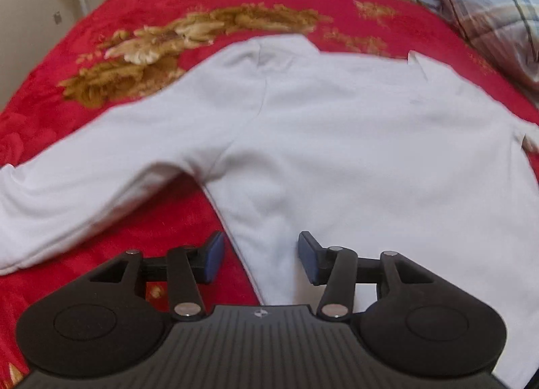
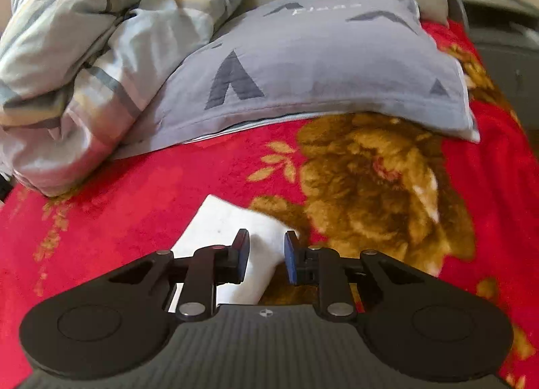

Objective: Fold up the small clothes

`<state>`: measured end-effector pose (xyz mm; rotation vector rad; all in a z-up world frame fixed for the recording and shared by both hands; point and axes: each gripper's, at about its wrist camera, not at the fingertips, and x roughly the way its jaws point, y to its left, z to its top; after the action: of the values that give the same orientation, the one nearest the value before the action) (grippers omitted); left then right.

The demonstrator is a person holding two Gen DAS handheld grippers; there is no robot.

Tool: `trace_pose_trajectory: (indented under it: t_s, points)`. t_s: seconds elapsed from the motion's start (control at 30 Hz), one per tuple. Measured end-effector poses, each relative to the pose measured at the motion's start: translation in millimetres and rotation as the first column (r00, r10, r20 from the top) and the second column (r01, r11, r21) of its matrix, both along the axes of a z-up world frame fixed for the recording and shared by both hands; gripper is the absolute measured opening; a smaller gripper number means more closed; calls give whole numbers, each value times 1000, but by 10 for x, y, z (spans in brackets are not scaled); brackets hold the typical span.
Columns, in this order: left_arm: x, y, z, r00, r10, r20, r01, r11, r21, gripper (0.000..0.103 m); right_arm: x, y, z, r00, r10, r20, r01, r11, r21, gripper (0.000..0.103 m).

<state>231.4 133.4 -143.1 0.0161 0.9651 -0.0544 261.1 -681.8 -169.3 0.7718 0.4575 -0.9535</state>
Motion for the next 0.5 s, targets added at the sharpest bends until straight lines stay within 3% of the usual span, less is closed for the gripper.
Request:
trace_pose_trajectory:
  t_s: [0.1,0.27,0.37,0.43,0.5]
  points:
    - [-31,33,141,999,21,48,-19,999,-45,54,-100,59,18,999,0,49,-1,1000,31,24]
    - [-42,-15,258,996,8,89,-4,999,-38,54,-128,66,-81,991,44,125,-58,992,110,24]
    - [-53,-7,287,995,17,97,-13,999,-37,54,-132,73,-128,989,36,141,-53,991,120,3]
    - [-52,12,306,994,25,108,-21,999,-34,54,-150,106,-95,988,14,151,-29,994,102,3]
    - [-55,32,337,992,34,121,-30,999,-30,54,-85,248,81,990,41,134,-43,999,7,3]
